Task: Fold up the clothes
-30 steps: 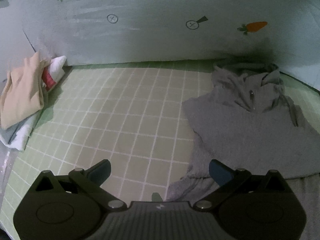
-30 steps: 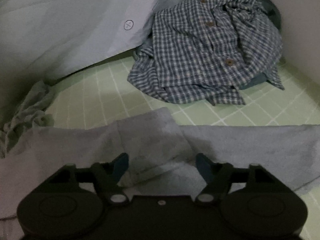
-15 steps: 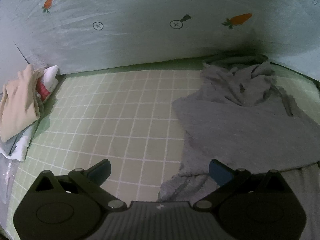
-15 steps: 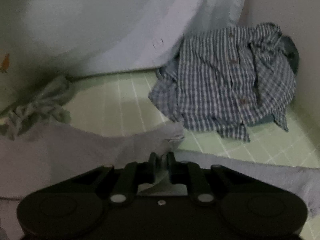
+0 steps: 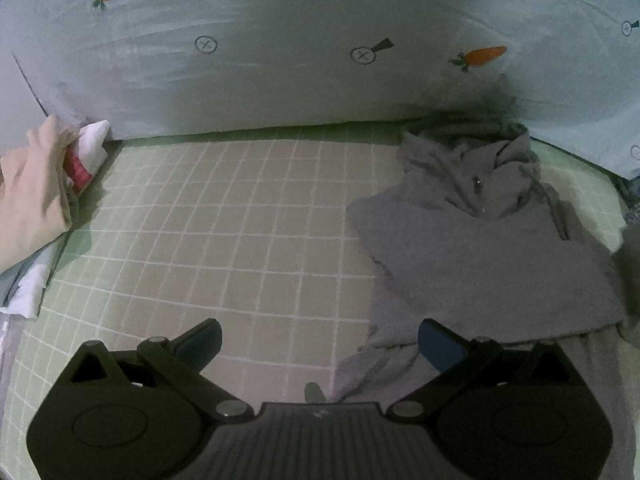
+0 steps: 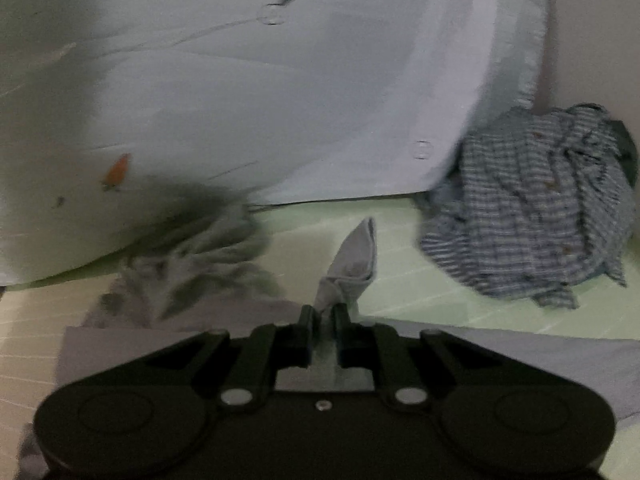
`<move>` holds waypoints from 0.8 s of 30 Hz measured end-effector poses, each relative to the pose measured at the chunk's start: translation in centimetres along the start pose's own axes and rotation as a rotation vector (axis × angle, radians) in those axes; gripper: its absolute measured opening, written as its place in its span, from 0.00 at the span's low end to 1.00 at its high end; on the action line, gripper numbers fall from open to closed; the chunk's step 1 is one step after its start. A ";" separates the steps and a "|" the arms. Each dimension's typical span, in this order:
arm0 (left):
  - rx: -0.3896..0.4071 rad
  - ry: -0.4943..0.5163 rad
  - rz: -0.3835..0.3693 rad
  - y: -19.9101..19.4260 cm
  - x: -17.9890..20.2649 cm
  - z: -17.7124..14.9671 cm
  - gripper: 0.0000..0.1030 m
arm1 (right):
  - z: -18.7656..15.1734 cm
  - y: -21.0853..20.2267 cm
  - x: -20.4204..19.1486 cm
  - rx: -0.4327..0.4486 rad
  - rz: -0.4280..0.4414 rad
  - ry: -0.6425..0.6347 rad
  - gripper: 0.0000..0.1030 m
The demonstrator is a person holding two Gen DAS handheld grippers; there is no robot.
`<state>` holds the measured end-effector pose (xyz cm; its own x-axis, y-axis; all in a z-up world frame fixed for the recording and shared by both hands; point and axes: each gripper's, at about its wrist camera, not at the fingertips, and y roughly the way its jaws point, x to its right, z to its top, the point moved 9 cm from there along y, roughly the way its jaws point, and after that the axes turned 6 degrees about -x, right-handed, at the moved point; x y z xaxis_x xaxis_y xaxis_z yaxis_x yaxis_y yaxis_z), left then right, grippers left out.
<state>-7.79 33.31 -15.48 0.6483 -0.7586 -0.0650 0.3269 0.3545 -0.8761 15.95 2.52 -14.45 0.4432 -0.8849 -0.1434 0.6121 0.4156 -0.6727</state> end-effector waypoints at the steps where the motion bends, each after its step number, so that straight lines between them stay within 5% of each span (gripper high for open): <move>1: -0.002 -0.001 -0.002 0.0 -0.4 0.0 1.00 | -0.1 0.0 -1.5 -0.004 0.014 -0.001 0.10; 12: -0.020 -0.043 0.022 -0.1 -7.1 -0.8 1.00 | -3.9 1.4 -21.9 -0.096 0.290 -0.105 0.13; 13: -0.022 -0.043 0.025 -0.2 -7.4 -0.9 1.00 | -4.5 1.7 -23.9 -0.115 0.308 -0.123 0.21; 15: -0.018 -0.043 0.028 -0.4 -8.0 -1.1 1.00 | -5.5 2.0 -25.8 -0.139 0.262 -0.134 0.53; 17: -0.011 -0.042 0.025 -0.7 -8.2 -1.2 1.00 | -6.0 1.4 -26.2 -0.138 0.277 -0.116 0.54; 20: -0.005 -0.040 0.006 -0.8 -7.5 -1.2 1.00 | -6.2 0.4 -24.1 -0.138 0.245 -0.089 0.77; 24: 0.011 -0.017 -0.029 -1.3 -4.9 -0.9 1.00 | -6.4 -1.0 -20.2 -0.129 0.186 -0.057 0.90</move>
<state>-12.00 36.04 -14.45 0.6498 -0.7594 -0.0319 0.3527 0.3385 -0.8724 2.23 18.62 -15.54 0.5789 -0.7808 -0.2350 0.4295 0.5370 -0.7261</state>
